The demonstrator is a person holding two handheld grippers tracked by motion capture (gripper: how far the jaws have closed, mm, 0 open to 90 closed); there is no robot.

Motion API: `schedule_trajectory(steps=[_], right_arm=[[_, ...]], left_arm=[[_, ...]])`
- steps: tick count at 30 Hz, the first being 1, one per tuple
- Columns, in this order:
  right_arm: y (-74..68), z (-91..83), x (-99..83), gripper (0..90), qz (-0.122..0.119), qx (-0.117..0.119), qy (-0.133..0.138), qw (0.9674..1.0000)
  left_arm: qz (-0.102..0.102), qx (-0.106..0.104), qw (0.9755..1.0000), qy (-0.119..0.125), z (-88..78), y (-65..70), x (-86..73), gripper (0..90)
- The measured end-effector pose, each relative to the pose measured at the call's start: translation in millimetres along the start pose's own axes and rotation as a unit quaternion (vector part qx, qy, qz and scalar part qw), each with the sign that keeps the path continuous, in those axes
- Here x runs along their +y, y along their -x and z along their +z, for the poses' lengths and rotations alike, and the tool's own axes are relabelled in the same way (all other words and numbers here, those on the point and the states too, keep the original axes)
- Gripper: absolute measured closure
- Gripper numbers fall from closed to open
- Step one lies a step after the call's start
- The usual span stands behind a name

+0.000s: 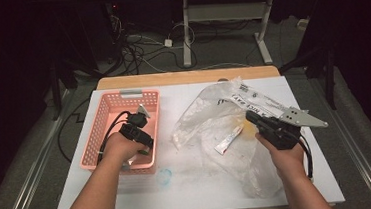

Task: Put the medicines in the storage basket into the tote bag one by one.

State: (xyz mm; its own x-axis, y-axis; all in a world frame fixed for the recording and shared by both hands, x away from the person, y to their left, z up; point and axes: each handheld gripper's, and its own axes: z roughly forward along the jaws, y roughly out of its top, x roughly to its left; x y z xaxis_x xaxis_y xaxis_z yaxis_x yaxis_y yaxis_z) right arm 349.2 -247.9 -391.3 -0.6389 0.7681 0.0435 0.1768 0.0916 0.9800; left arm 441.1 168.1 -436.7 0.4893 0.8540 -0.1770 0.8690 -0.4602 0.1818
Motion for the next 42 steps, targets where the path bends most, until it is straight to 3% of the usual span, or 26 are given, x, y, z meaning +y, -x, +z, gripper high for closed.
schedule_trajectory(steps=[11,16,21,28,33,36,42], right_arm=[[0.3,-0.9,0.9,90.0,0.0,0.0,0.002,1.0],[0.7,-1.1,0.9,90.0,0.001,-0.001,0.003,1.0],[-0.1,-1.2,1.5,90.0,0.0,-0.001,0.004,1.0],[-0.1,-1.1,1.2,90.0,0.0,-0.001,0.003,1.0],[-0.5,-0.5,1.0,90.0,0.0,-0.001,0.003,1.0],[-0.8,-0.6,0.9,90.0,0.001,0.0,0.003,1.0],[-1.0,-0.8,0.8,90.0,-0.002,0.003,0.004,1.0]], left_arm=[[0.017,0.011,0.9989,0.042,-11.8,5.0,-5.3,49.2],[0.024,0.009,0.9975,0.065,-20.8,6.5,-10.0,49.2],[0.019,0.001,0.9946,0.102,-31.2,4.3,-18.8,49.2],[0.018,-0.002,0.9878,0.155,-42.1,5.9,-37.2,49.3],[0.022,0.005,0.9797,0.199,-50.6,9.1,-50.6,49.3],[0.028,0.003,0.9762,0.215,-53.1,12.3,-57.0,49.3],[0.04,0.013,0.9657,0.256,-54.6,22.0,-70.5,49.3]])
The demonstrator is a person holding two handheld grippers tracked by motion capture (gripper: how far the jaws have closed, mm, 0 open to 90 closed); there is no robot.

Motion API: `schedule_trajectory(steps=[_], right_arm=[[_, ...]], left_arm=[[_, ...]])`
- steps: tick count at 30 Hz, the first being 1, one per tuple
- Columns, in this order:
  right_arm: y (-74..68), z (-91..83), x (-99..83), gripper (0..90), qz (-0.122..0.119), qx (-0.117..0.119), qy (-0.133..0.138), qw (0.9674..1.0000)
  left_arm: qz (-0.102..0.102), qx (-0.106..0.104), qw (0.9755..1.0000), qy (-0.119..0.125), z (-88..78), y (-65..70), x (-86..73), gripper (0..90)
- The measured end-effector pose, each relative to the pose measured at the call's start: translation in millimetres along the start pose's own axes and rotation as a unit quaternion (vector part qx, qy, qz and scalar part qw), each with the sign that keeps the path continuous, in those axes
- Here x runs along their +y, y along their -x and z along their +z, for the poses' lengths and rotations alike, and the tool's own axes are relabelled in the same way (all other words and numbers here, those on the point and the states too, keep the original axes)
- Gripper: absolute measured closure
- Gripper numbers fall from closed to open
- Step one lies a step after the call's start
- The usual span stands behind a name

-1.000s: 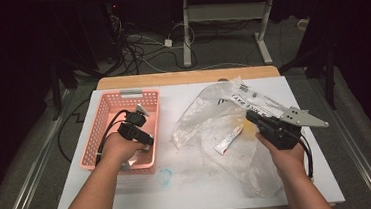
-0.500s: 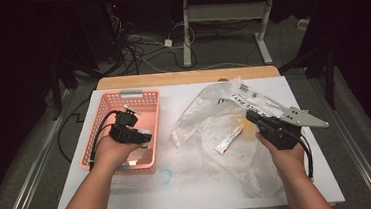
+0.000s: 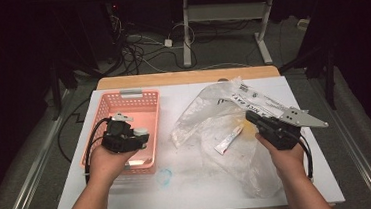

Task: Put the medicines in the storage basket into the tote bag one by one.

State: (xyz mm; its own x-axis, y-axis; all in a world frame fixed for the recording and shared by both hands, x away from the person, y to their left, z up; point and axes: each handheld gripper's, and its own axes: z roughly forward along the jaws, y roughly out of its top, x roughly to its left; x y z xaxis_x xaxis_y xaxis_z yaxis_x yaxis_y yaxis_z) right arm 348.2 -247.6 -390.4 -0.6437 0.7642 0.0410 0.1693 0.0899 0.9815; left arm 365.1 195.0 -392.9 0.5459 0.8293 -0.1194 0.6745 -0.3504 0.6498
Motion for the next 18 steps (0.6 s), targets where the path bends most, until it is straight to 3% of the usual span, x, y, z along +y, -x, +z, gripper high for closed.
schedule_trajectory(steps=[6,12,18], right_arm=[[-1.5,-0.5,1.4,90.0,-0.004,0.004,0.003,1.0],[-3.5,0.4,1.4,90.0,-0.008,0.007,0.0,0.9999],[-4.9,0.7,1.4,90.0,-0.006,0.007,-0.001,1.0]], left_arm=[[-0.007,-0.001,0.9986,0.053,-6.8,5.7,-11.7,49.3],[0.004,0.001,0.9969,0.079,-7.8,14.6,-21.6,49.3],[0.005,-0.011,0.9954,0.095,-10.0,18.8,-24.9,49.3]])
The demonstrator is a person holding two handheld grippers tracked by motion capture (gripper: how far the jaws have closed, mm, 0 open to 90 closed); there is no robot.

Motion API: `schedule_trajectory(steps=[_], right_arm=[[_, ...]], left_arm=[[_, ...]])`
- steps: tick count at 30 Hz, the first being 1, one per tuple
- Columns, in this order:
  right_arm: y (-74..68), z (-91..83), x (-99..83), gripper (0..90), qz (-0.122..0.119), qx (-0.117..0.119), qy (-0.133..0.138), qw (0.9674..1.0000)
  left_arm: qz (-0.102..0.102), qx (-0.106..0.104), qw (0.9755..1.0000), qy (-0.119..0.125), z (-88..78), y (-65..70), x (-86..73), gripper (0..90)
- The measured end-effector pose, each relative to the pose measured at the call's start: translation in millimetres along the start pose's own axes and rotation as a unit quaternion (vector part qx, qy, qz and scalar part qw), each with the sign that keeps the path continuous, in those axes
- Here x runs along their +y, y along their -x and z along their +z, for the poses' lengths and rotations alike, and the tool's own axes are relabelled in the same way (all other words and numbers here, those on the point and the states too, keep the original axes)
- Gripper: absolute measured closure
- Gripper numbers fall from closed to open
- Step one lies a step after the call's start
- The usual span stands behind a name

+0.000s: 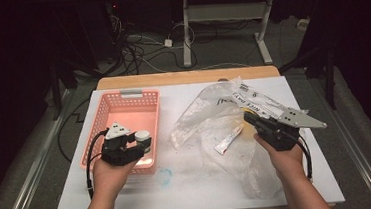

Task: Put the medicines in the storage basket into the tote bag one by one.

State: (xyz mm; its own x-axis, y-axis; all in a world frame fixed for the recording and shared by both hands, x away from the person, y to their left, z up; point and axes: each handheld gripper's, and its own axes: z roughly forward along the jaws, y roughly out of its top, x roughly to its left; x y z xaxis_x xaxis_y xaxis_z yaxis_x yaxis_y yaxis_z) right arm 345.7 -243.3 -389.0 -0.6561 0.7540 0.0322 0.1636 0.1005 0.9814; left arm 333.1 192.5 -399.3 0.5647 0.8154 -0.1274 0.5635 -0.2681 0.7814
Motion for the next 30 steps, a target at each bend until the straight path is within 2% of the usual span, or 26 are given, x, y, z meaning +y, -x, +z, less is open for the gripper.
schedule_trajectory(steps=[7,18,23,30], right_arm=[[0.5,1.1,-0.8,90.0,-0.002,0.0,-0.001,1.0],[1.3,-0.5,-0.5,90.0,-0.001,0.0,0.0,1.0],[2.5,-1.1,-0.8,90.0,0.0,-0.002,0.0,1.0],[1.8,-0.3,-1.1,90.0,-0.001,-0.001,-0.002,1.0]], left_arm=[[0.009,-0.015,0.9996,0.023,-9.0,10.6,3.3,49.3],[0.024,-0.052,0.9981,0.024,-6.7,33.9,4.2,49.3],[0.036,-0.055,0.9975,0.027,-8.6,45.2,5.3,49.3],[0.045,-0.071,0.9959,0.032,-6.8,56.9,6.0,49.3]])
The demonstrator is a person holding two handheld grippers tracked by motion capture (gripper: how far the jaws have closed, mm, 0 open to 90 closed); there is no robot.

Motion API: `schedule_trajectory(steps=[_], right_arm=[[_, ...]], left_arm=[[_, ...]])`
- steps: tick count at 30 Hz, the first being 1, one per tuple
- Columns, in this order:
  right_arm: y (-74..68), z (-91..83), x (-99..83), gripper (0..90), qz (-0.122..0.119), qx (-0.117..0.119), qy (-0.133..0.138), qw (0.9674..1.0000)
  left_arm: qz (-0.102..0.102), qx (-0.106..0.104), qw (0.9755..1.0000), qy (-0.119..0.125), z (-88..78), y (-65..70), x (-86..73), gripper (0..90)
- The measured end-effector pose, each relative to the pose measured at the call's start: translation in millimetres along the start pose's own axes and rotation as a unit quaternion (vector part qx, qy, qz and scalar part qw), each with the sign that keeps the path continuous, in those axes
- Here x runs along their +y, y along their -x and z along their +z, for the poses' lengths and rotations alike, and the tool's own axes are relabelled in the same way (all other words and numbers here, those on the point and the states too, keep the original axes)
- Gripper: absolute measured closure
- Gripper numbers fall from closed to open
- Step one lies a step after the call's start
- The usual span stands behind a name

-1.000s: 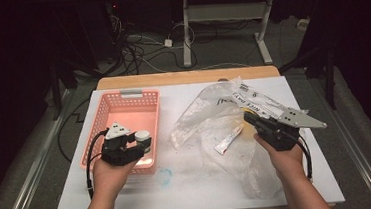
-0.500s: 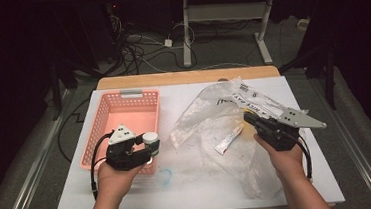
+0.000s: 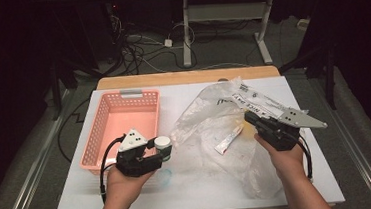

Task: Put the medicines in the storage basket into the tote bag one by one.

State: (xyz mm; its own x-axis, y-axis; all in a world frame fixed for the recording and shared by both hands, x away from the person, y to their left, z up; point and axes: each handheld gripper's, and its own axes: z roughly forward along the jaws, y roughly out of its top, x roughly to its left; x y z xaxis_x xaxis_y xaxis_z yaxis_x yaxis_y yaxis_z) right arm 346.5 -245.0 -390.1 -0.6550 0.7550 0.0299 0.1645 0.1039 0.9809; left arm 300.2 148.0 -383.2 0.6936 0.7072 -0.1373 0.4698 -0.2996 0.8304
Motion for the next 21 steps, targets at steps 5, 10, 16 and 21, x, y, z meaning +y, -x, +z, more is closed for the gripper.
schedule_trajectory(steps=[5,10,16,21], right_arm=[[-0.4,0.1,0.2,90.0,-0.001,0.002,0.001,1.0],[-0.7,-0.3,0.7,90.0,-0.002,0.002,0.002,1.0],[-0.9,-0.8,1.1,90.0,-0.002,0.002,0.002,1.0],[-1.2,-0.5,1.0,90.0,-0.001,0.003,0.002,1.0]], left_arm=[[0.008,-0.01,0.9999,-0.001,4.2,9.3,0.4,49.3],[0.017,-0.016,0.9997,-0.009,11.5,16.9,-1.0,49.3],[0.025,-0.026,0.9992,-0.017,19.7,24.2,-3.2,49.3],[0.031,-0.034,0.9987,-0.021,26.1,30.6,-5.0,49.3]])
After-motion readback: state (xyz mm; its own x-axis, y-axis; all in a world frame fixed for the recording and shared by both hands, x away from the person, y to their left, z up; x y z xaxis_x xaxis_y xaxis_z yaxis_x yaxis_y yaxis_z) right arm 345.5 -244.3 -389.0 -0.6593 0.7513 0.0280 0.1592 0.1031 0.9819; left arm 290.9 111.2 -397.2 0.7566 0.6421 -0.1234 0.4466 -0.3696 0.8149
